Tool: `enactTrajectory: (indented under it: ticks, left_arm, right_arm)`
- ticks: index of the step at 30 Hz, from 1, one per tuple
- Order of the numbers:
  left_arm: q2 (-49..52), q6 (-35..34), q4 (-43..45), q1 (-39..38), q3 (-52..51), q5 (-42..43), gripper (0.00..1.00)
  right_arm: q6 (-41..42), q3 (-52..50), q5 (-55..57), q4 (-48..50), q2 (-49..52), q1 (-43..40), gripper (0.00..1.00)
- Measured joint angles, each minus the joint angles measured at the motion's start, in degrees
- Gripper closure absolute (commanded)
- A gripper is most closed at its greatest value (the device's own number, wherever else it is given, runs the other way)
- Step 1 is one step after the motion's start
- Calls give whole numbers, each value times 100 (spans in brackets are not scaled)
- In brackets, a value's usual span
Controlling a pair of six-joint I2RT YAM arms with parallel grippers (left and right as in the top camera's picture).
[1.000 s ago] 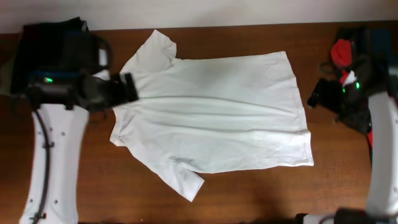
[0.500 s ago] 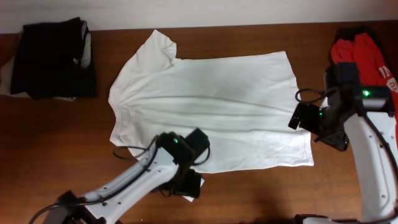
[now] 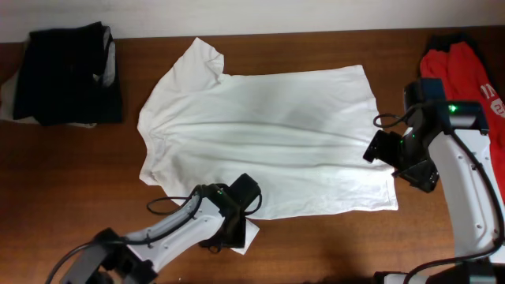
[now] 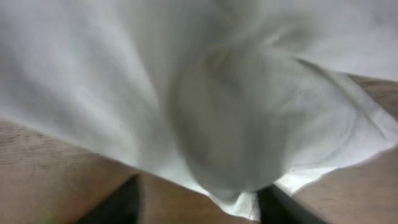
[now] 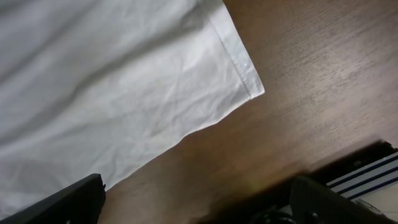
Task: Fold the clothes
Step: 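Move both grippers to the T-shirt's bottom hem corners and grasp, then lift the hem with both grippers and fold it toward the collar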
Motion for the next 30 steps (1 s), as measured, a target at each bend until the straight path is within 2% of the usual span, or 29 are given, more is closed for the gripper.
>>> enactTrajectory:
  ticks: [1, 8, 9, 10, 11, 12, 13, 15, 17, 20, 22, 30]
  left_arm:
    - [92, 7, 4, 0, -2, 20, 99]
    - [153, 9, -179, 22, 42, 48, 99]
    - [153, 9, -184, 42, 42, 52, 99]
    - [162, 9, -203, 83, 39, 59, 99]
    - [162, 9, -219, 103, 39, 66, 99]
    - [162, 9, -223, 107, 39, 63, 99]
    - [164, 9, -236, 114, 42, 59, 99]
    - [168, 9, -280, 129, 39, 48, 99]
    - [173, 9, -284, 129, 39, 48, 99]
    - [173, 9, -282, 129, 39, 46, 99]
    - [173, 9, -280, 129, 39, 48, 99]
    - [173, 9, -280, 129, 39, 48, 99]
  right_arm:
    - [-2, -149, 7, 92, -4, 0, 1]
    - [299, -1241, -2, 417, 0, 0, 1]
    - [380, -1386, -20, 487, 2, 0, 6]
    - [505, -1648, -35, 684, 2, 0, 26]
    - [597, -1851, -48, 852, 2, 0, 28]
    - [658, -2022, -63, 1056, 0, -28, 26]
    - [745, -2262, -107, 1416, -9, -94, 19]
    - [813, -2643, -192, 1790, 2, -450, 18]
    - [848, -2907, -306, 2149, 2, -999, 23]
    - [612, -3049, -409, 2354, 2, -1521, 24]
    - [474, -3091, -433, 2531, 2, -1593, 25]
    - [348, -3224, -514, 3119, 503, -1593, 39]
